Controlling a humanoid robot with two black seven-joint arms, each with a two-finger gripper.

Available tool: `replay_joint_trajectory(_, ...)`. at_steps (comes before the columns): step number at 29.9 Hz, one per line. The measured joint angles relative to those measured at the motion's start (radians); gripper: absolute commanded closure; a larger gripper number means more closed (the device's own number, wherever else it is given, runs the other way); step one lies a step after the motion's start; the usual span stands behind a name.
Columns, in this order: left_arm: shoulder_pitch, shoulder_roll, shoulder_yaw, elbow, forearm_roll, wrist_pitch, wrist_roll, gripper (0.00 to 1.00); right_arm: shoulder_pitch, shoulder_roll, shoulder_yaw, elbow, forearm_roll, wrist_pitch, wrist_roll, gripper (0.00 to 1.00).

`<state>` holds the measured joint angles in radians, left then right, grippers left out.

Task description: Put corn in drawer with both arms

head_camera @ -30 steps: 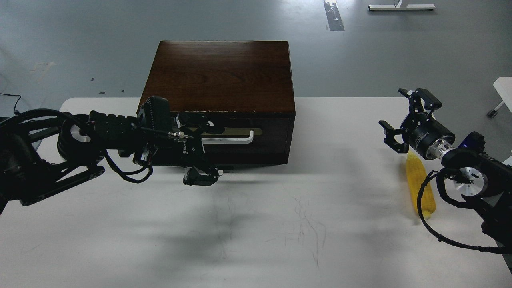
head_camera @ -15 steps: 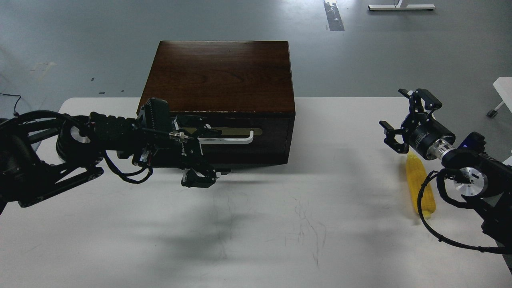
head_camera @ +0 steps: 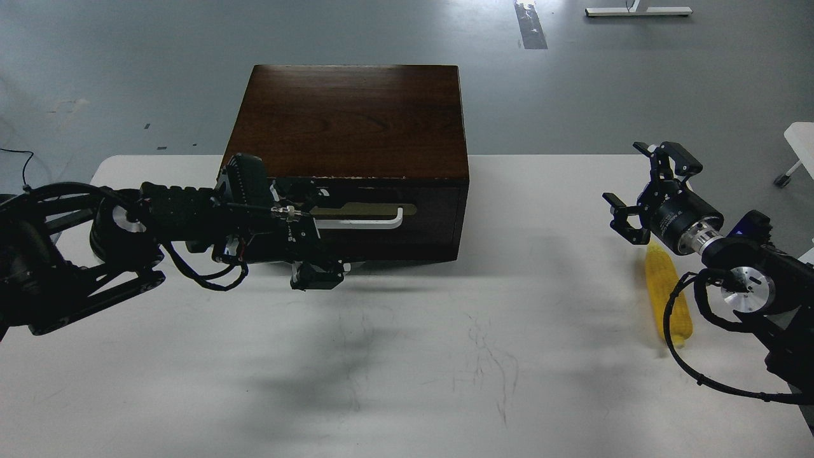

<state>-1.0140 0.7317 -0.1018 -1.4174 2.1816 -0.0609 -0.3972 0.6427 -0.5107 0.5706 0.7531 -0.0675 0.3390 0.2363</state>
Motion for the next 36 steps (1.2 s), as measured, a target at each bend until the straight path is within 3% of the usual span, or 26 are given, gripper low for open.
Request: replay_joint_trajectory(36, -0.006, -0.044, 0.008, 0.009, 0.000, -0.051, 0.003, 0.02, -0.016, 0.018, 0.002, -0.021, 0.002, 0.000, 0.000, 0.00)
